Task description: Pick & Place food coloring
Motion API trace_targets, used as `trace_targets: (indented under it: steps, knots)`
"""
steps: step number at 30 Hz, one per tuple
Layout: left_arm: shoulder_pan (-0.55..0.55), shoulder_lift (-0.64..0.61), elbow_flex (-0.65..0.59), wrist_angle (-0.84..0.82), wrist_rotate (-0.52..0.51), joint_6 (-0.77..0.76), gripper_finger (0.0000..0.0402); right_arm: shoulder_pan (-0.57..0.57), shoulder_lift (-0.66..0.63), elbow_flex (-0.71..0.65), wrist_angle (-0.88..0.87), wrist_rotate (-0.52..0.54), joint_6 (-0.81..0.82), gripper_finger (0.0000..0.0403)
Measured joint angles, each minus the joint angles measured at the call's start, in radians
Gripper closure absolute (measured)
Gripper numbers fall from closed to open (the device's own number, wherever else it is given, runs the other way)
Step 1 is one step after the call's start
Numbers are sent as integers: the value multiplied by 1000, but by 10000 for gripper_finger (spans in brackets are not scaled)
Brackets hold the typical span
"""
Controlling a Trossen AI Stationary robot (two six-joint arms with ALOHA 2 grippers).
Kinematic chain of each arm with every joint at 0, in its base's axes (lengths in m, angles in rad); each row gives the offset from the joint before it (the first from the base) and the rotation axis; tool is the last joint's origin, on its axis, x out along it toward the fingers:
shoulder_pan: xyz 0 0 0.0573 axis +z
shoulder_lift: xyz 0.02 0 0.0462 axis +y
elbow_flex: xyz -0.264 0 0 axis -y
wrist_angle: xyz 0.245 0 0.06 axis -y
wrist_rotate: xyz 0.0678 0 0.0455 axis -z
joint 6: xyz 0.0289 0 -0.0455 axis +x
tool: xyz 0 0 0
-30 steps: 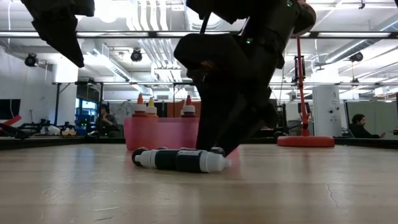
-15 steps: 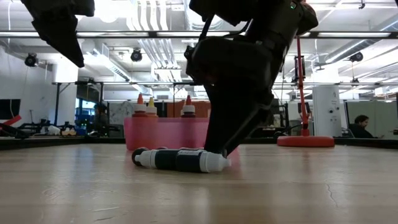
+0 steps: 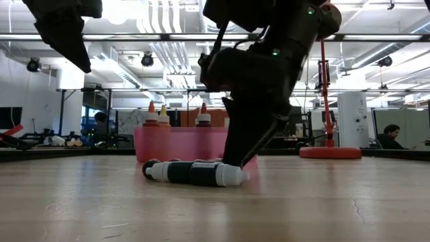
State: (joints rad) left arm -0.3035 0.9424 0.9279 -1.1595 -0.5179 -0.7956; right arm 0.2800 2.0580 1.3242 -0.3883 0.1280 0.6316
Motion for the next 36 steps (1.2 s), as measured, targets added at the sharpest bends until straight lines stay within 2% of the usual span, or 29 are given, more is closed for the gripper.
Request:
trace_targets:
  steps: [8, 16, 20, 22, 27, 36]
  knots:
    - [0, 0, 0, 0, 0, -1, 280, -39, -41, 59, 1, 52, 19, 337]
    - [0, 0, 0, 0, 0, -1, 280, -116, -163, 89, -46, 362, 79, 337]
    - [0, 0, 0, -1, 3, -2, 280, -186, -211, 85, -128, 445, 174, 337]
    - [0, 0, 0, 0, 3, -2, 280, -233, -228, 85, -136, 440, 203, 337]
    - [0, 0, 0, 0, 6, -29, 280, -339, -229, 79, -132, 287, 139, 321]
    - [0, 0, 0, -1, 38, -71, 280, -386, -229, 78, -150, 260, 107, 223]
